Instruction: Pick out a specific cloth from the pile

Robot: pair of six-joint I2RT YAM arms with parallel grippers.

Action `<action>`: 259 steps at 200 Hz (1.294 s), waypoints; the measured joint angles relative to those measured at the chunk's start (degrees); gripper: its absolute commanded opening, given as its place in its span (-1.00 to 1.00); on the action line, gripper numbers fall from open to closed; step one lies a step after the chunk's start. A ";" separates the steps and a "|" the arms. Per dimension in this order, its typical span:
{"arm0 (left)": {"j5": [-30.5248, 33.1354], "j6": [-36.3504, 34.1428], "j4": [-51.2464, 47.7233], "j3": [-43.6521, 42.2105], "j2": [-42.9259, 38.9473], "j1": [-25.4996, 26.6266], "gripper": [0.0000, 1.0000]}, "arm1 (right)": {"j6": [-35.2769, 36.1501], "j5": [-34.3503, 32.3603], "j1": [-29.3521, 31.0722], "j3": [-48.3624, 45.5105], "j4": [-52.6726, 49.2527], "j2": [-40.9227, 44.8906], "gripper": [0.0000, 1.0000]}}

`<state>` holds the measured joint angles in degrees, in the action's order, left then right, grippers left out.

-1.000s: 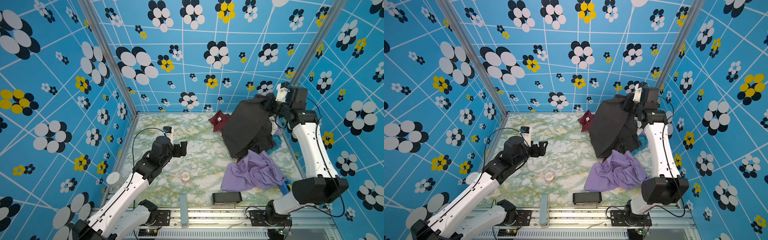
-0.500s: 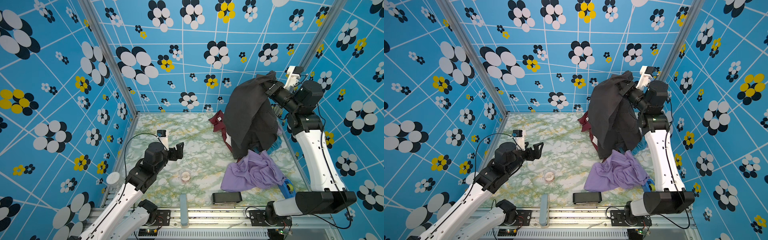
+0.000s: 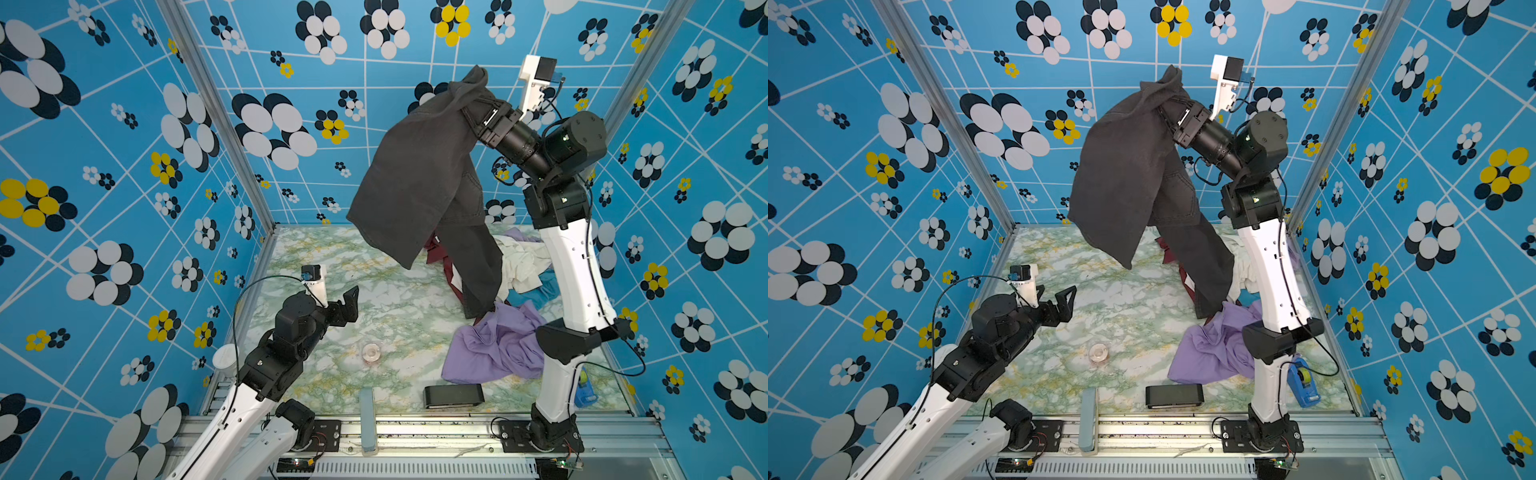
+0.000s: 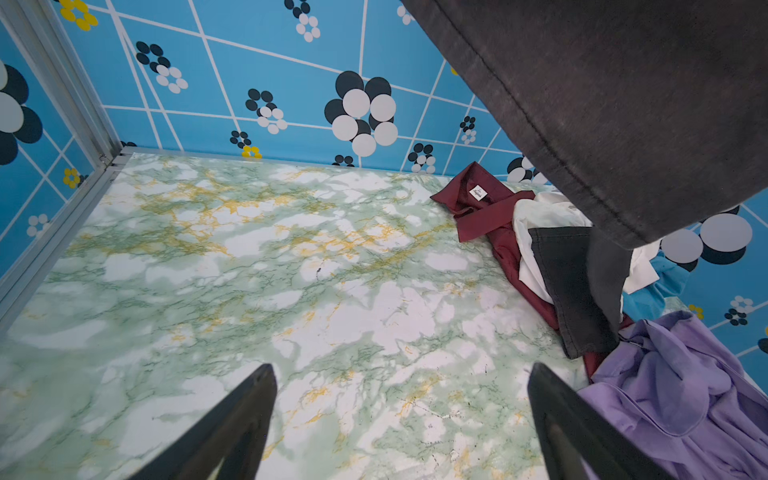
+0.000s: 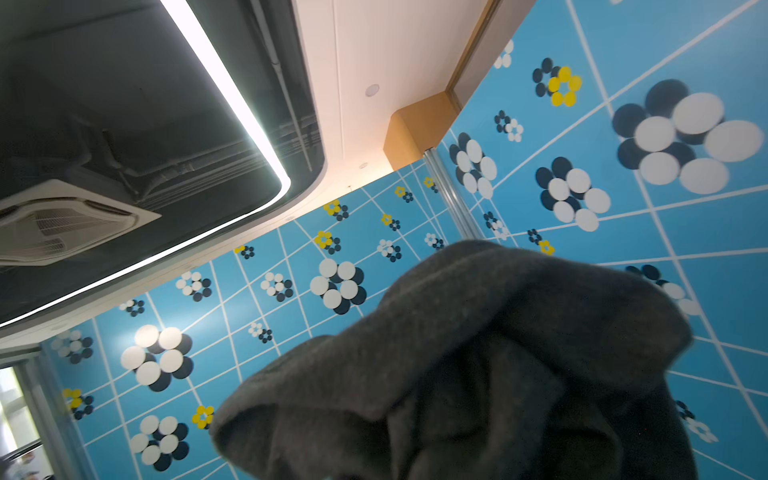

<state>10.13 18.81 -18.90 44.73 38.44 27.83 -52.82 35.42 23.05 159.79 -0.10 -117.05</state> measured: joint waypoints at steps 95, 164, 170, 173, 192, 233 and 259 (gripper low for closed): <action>4.50 -0.87 -5.18 -1.70 -9.97 0.00 0.86 | -17.75 2.45 12.66 2.36 18.32 -28.39 -1.00; 6.47 -1.53 -6.45 -3.21 -12.09 0.00 0.85 | -27.85 3.89 20.87 -5.38 21.57 -43.95 -1.00; 6.51 -1.55 -6.45 -3.21 -12.09 0.00 0.85 | -28.00 4.20 21.42 -6.38 21.81 -43.95 -1.00; 6.56 -1.57 -6.47 -3.21 -12.09 0.00 0.85 | -27.98 4.46 21.64 -6.78 21.79 -43.95 -1.00; 6.84 -1.92 -6.47 -3.21 -12.11 0.00 0.85 | -26.14 5.86 22.64 -8.35 19.85 -43.91 -0.65; 7.34 -1.99 -6.47 -3.21 -12.11 0.00 0.85 | -14.01 6.67 22.38 -8.41 1.62 -42.64 0.66; 7.52 -2.14 -6.45 -3.23 -12.11 0.00 0.85 | -5.14 5.68 22.14 -8.28 -10.01 -39.80 0.99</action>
<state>17.65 16.67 -25.34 41.50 26.33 27.83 -57.95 41.10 45.19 151.50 -10.11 -156.86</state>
